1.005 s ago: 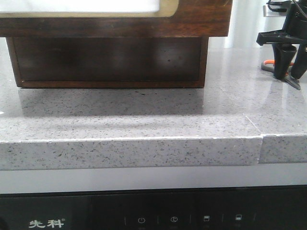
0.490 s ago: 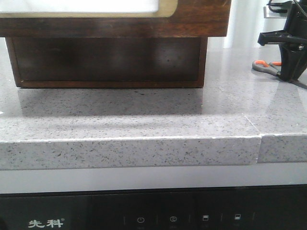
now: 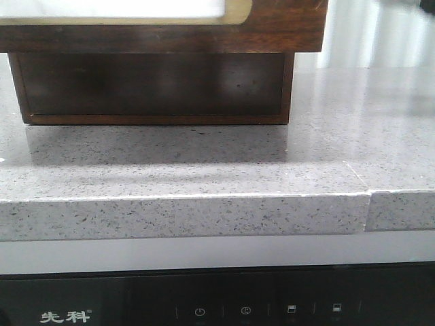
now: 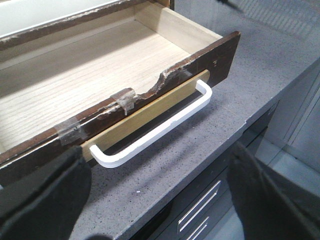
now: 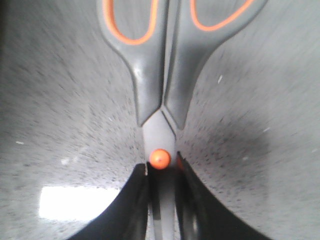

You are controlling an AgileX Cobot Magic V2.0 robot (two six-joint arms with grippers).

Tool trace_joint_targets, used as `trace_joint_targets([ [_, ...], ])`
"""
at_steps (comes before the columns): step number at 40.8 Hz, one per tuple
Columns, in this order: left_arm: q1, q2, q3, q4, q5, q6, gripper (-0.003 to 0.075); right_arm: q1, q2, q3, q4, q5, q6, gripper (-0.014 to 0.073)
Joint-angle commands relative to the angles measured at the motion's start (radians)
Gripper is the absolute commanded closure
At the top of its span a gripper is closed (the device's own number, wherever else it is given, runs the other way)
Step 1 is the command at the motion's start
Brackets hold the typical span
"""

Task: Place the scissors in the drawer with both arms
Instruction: 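Lift the scissors with the right gripper and carry them over the drawer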

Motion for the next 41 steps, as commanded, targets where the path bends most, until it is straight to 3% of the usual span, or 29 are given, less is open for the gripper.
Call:
trace_joint_targets([
  [1,-0.005,0.011,-0.033,-0.006,-0.086,-0.014,0.0175,0.003,-0.145,-0.028,0.027,-0.070,-0.054,0.0485],
  [10,-0.005,0.011,-0.033,-0.006,-0.086,-0.014,0.0175,0.060,-0.316,-0.028,0.069,-0.125,-0.131,0.0485],
  [21,-0.005,0.011,-0.033,-0.006,-0.086,-0.014,0.0175,0.228,-0.435,-0.028,0.102,-0.198,-0.267,0.0485],
  [35,-0.005,0.011,-0.033,-0.006,-0.086,-0.014,0.0175,0.541,-0.407,-0.026,0.169,-0.243,-0.522,0.0485],
  [41,-0.005,0.011,-0.033,-0.006,-0.086,-0.014,0.0175,0.626,-0.353,-0.026,0.178,-0.258,-0.602,0.0485],
])
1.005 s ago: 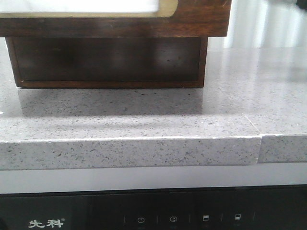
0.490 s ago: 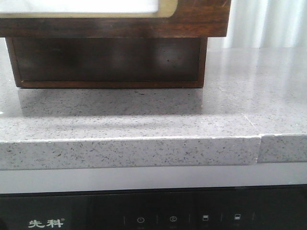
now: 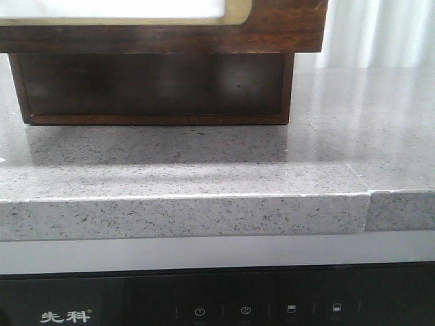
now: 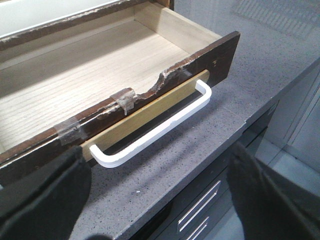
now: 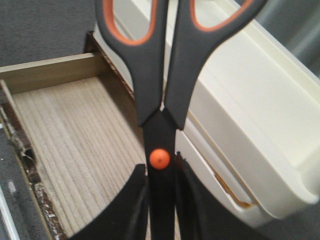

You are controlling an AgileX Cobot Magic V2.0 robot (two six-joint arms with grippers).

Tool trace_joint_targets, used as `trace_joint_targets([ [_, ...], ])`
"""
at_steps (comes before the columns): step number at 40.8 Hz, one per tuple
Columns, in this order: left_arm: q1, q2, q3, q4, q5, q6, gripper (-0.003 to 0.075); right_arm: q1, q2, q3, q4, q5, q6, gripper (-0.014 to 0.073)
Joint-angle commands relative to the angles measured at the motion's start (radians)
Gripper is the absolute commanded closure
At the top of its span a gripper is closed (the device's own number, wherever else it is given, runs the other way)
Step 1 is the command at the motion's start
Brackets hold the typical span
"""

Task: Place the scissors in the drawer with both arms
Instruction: 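Lift the scissors with the right gripper and carry them over the drawer, then lower the scissors into the drawer and open the right gripper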

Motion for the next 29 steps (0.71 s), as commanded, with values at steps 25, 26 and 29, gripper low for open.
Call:
trace_joint_targets([
  [25,-0.005,0.011,-0.033,-0.006,-0.086,-0.014,0.0175,0.073,0.252,-0.026,-0.011,-0.002,-0.264,0.0484],
  [26,-0.005,0.011,-0.033,-0.006,-0.086,-0.014,0.0175,0.073,0.257,-0.026,-0.019,-0.002,-0.264,0.0484],
  [29,-0.005,0.011,-0.033,-0.006,-0.086,-0.014,0.0175,0.073,0.274,-0.026,-0.050,-0.001,-0.264,0.0484],
])
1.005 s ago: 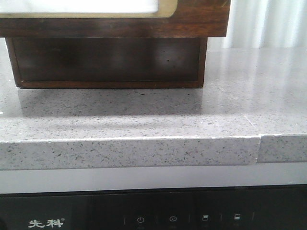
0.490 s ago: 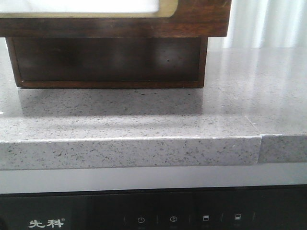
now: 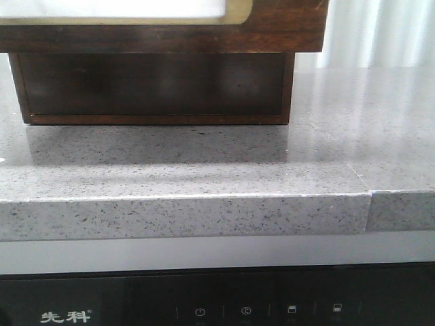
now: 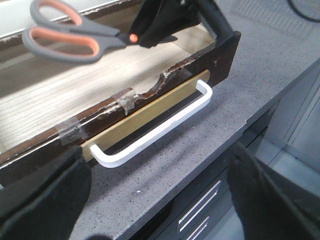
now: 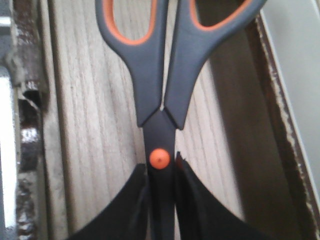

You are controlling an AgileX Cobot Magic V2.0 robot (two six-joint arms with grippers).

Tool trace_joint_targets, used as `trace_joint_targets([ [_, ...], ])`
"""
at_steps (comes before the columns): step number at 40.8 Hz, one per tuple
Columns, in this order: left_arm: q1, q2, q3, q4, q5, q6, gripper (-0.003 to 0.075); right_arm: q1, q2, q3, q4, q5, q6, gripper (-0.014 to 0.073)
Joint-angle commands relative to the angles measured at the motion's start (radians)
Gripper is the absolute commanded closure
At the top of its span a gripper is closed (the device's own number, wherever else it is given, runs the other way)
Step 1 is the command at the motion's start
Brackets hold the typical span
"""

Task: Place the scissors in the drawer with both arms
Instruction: 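Lower the scissors into the drawer and open the right gripper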

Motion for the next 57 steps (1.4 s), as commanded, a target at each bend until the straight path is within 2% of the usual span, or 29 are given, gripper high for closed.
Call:
trace_joint_targets([
  [1,-0.005,0.011,-0.033,-0.006,-0.086,-0.014,0.0175,0.000,-0.024,-0.026,-0.030,-0.056,-0.014,0.0484],
  [15,-0.005,0.011,-0.033,-0.006,-0.086,-0.014,0.0175,0.000,0.026,-0.026,-0.077,-0.056,-0.014,0.0470],
  [18,-0.005,0.011,-0.033,-0.006,-0.086,-0.014,0.0175,0.000,0.026,-0.026,-0.077,-0.057,-0.013,0.0407],
  [24,-0.005,0.011,-0.033,-0.006,-0.086,-0.014,0.0175,0.000,0.026,-0.026,-0.077,-0.058,-0.013,0.0220],
  [36,-0.005,0.011,-0.033,-0.006,-0.086,-0.014,0.0175,0.000,-0.004,-0.027,-0.077,-0.052,0.035,0.0212],
  [42,-0.005,0.011,-0.033,-0.006,-0.086,-0.014,0.0175,0.000,-0.057,-0.027,-0.077,-0.052,0.123,0.0212],
  [48,-0.005,0.011,-0.033,-0.006,-0.086,-0.014,0.0175,-0.005,-0.133,-0.027,-0.078,-0.051,0.270,0.0212],
  [57,-0.005,0.011,-0.033,-0.006,-0.086,-0.014,0.0175,-0.047,-0.280,-0.001,-0.083,-0.033,0.619,0.0212],
])
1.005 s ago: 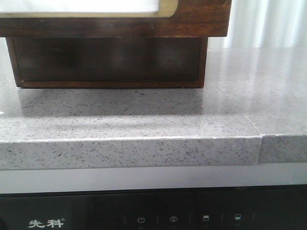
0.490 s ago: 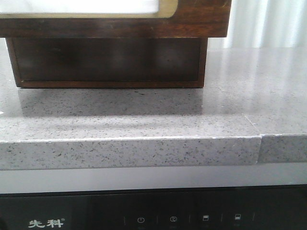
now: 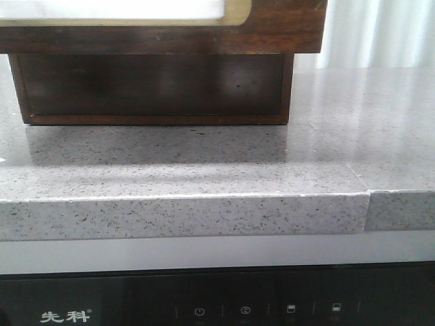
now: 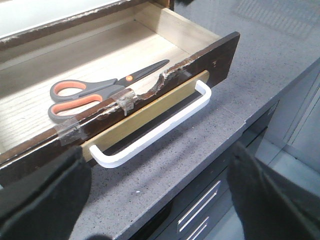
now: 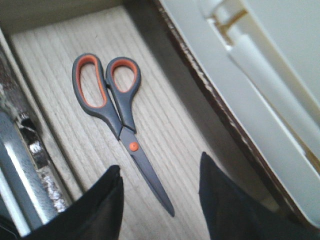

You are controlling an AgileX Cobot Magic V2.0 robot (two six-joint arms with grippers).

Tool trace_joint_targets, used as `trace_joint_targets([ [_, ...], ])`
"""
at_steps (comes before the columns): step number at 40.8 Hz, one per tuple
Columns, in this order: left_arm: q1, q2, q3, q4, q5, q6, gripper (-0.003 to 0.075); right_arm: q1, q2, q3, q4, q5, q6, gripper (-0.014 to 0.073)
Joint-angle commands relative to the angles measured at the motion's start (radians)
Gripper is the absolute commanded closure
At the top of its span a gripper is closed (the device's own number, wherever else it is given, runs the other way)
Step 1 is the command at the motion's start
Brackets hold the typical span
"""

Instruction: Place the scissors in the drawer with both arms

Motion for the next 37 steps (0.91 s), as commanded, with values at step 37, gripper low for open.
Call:
trace_joint_targets([
  [37,-0.005,0.011,-0.033,-0.018,-0.086,-0.012,0.0175,-0.040,-0.968,0.786,-0.023,-0.109,0.241,0.0212],
])
